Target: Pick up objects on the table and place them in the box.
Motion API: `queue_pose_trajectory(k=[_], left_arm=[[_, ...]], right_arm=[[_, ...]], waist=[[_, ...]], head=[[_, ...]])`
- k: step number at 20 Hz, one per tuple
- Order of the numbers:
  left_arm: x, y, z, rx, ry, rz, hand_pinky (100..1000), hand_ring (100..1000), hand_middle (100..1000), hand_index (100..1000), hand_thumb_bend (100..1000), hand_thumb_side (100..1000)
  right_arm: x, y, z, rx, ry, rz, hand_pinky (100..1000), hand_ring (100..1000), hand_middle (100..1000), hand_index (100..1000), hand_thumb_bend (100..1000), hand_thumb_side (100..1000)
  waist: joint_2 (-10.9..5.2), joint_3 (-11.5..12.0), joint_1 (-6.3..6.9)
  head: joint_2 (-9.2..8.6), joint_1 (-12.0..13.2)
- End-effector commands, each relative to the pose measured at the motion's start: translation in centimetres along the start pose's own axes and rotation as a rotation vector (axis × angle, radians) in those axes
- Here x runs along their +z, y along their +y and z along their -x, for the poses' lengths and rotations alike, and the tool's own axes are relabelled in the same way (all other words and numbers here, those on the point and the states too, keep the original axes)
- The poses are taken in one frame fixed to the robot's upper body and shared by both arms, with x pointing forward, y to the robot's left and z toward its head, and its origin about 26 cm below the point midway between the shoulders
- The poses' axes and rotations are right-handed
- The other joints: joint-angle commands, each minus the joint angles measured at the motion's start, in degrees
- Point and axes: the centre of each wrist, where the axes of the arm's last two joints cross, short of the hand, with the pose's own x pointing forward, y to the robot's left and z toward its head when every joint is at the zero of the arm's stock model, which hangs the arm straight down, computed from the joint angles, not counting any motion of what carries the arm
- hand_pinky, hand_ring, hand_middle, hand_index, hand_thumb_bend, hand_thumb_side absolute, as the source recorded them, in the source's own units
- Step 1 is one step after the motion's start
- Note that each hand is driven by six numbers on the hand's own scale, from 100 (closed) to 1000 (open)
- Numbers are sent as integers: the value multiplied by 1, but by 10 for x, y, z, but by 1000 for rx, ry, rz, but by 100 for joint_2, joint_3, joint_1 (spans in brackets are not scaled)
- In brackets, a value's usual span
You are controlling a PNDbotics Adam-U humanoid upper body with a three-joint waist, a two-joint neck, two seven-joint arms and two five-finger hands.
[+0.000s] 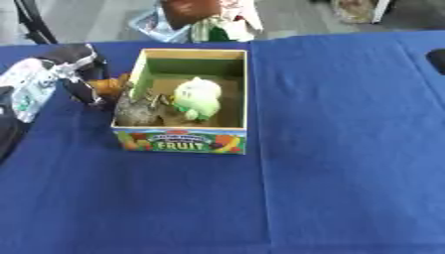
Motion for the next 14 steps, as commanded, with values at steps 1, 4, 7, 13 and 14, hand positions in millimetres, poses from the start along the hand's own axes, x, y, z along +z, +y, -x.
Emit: queue_pose_trajectory(k=[1, 4, 7, 13, 14], left_arm=[[7, 20, 13, -19, 38, -58, 493, 358, 308, 516, 616, 147], [10, 25, 15, -24, 49, -73, 480, 338, 286, 495, 598, 143], [12, 27, 17, -31, 62, -72, 448, 303, 248, 460, 546, 133], [13, 26, 19, -51, 81, -75, 372, 237, 173, 389, 395, 104], [13, 25, 18, -53, 81, -81, 366, 231, 165, 381, 380, 100]], right_arm=[[-9, -5, -3, 9, -10, 10, 590, 702, 729, 852, 556, 277], [-13, -2, 0, 12, -5, 7, 588, 702, 723, 852, 555, 277], [-14, -1, 2, 12, -4, 4, 588, 703, 720, 852, 552, 274], [-14, 0, 3, 9, -6, -3, 589, 704, 719, 853, 558, 282], [-14, 0, 3, 8, -6, -3, 589, 704, 719, 853, 559, 282]], waist=[[-121, 15, -27], [-134, 26, -27], [-146, 36, -20], [-155, 40, -21], [-154, 39, -24]], head=[[10, -13], [15, -14], [21, -19], [20, -35], [20, -37]])
